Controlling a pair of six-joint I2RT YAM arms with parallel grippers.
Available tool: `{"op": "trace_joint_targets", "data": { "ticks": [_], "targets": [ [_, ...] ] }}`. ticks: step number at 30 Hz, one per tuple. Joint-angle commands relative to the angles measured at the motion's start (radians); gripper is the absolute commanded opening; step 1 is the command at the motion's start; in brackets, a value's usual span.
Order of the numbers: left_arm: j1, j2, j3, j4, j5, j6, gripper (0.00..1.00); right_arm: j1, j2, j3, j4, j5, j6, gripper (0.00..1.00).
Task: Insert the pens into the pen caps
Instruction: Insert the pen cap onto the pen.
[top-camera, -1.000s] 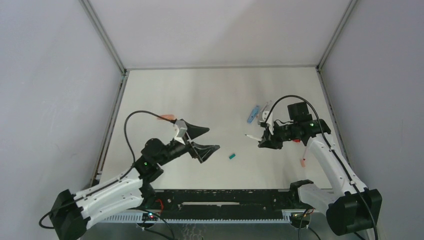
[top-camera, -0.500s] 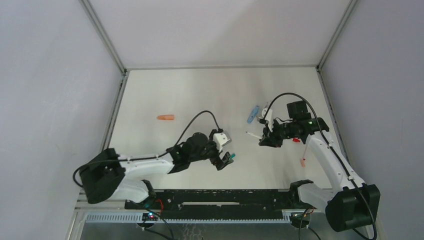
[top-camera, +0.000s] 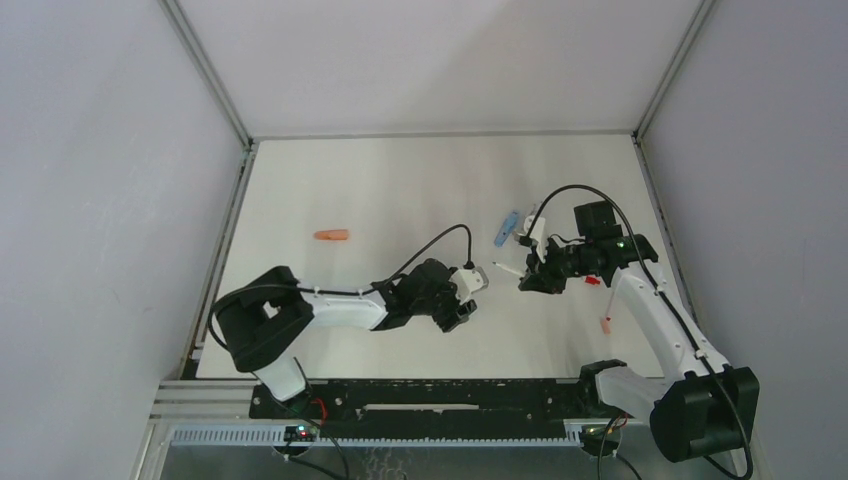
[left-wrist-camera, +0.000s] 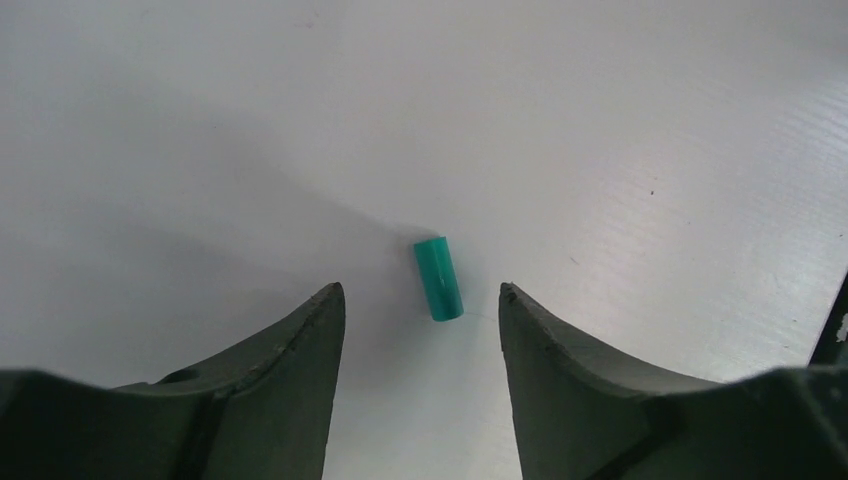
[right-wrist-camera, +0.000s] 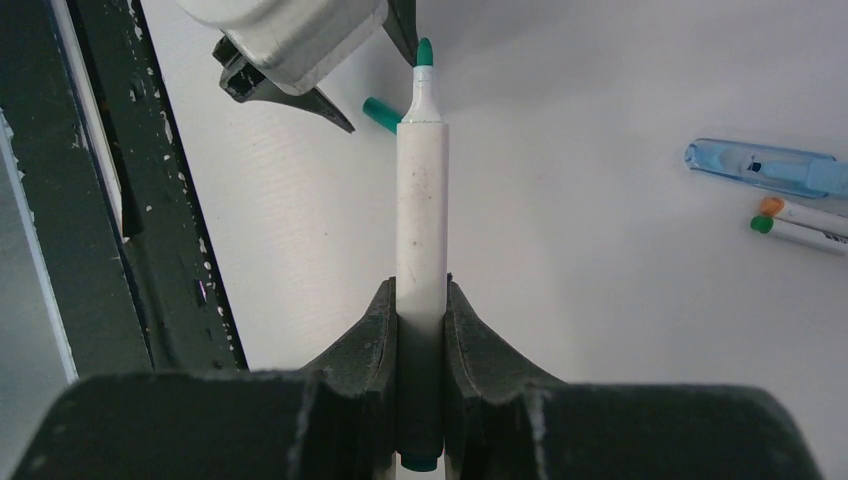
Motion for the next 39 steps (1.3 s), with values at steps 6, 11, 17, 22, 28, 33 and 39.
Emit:
{"op": "trace_joint_targets", "data": {
  "ticks": [6,11,17,22,28,33,39],
  "targets": [
    [-0.004,0.077,0.063,-0.014,0.027,-0.062,0.52,-0.008,0.004,0.006,0.016,-0.006,0.013,0.00],
    [-0.004,0.101,0.071,-0.021,0.037,-0.074,0.39,-0.008,0.008,0.006,0.015,-0.007,0.013,0.00],
    [-0.004,0.139,0.101,-0.090,0.034,-0.061,0.22,-0.011,0.009,0.006,0.013,-0.008,0.014,0.00],
    [-0.012,0.134,0.095,-0.162,-0.035,-0.030,0.22,-0.016,0.009,0.006,0.014,-0.012,0.015,0.00],
    [-0.014,0.108,0.082,-0.225,-0.089,-0.043,0.27,-0.022,0.007,0.006,0.012,-0.013,0.015,0.00],
    [-0.014,0.090,0.075,-0.252,-0.101,-0.051,0.21,-0.023,0.006,0.006,0.011,-0.015,0.014,0.00],
    [-0.014,0.107,0.101,-0.240,-0.066,-0.038,0.05,-0.028,0.004,0.006,0.007,-0.020,0.010,0.00]
  ]
}}
